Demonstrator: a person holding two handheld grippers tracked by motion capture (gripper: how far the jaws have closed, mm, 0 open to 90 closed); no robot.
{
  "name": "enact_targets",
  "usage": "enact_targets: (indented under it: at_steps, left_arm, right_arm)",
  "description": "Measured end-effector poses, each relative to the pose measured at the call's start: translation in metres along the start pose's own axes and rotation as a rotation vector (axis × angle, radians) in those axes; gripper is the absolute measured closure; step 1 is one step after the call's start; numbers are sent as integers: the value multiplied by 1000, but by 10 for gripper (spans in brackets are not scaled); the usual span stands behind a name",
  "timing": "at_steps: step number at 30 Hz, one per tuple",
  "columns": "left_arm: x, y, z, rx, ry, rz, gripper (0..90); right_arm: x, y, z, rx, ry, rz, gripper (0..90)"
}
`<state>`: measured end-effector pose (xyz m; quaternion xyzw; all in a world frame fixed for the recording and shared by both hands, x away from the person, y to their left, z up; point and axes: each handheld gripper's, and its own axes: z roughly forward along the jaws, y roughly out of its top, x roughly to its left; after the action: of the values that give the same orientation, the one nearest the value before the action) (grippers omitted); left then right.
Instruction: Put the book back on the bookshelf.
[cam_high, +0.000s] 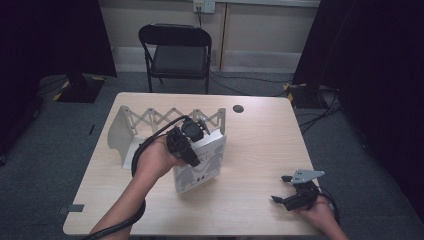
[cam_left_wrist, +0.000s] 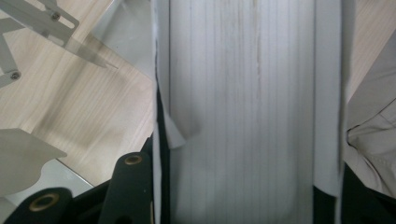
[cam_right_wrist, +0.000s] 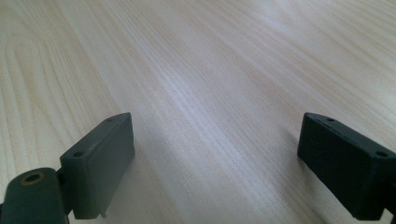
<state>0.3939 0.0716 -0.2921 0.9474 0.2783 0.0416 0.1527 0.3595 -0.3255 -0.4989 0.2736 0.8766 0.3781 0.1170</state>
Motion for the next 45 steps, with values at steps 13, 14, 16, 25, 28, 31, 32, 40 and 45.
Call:
enact_targets:
  at_steps: [13,14,16,25,28,31,32,40,45]
  left_arm:
    - [13,1,2,4,7,-49,536]
    - [14,1,2,5,6,-55,536]
    - [15,3,2,4,18,-63,536]
    - [19,9,2,4,27,-87,536]
    - [21,10,2,7,29,-97,536]
    - [23,11,3,10,32,-107,536]
    - [24,11,3,14,33,-106,536]
    - [26,16,1,15,42,-131,536]
    - [28,20,2,18,46,-132,535]
  right_arm:
    - [0,0,0,-1,-2,6,102]
    - [0,0,0,-1,-2,6,102]
    - [0,0,0,-1,-2,6,103]
    - [0,0,0,-1,-3,5,103]
    - [0,0,0,-1,-3,6,102]
    - [0,0,0,-1,-2,6,102]
    - [0,0,0,-1,-2,6,102]
    - [0,0,0,-1,-3,6,103]
    - [0,0,0,-1,-4,6,102]
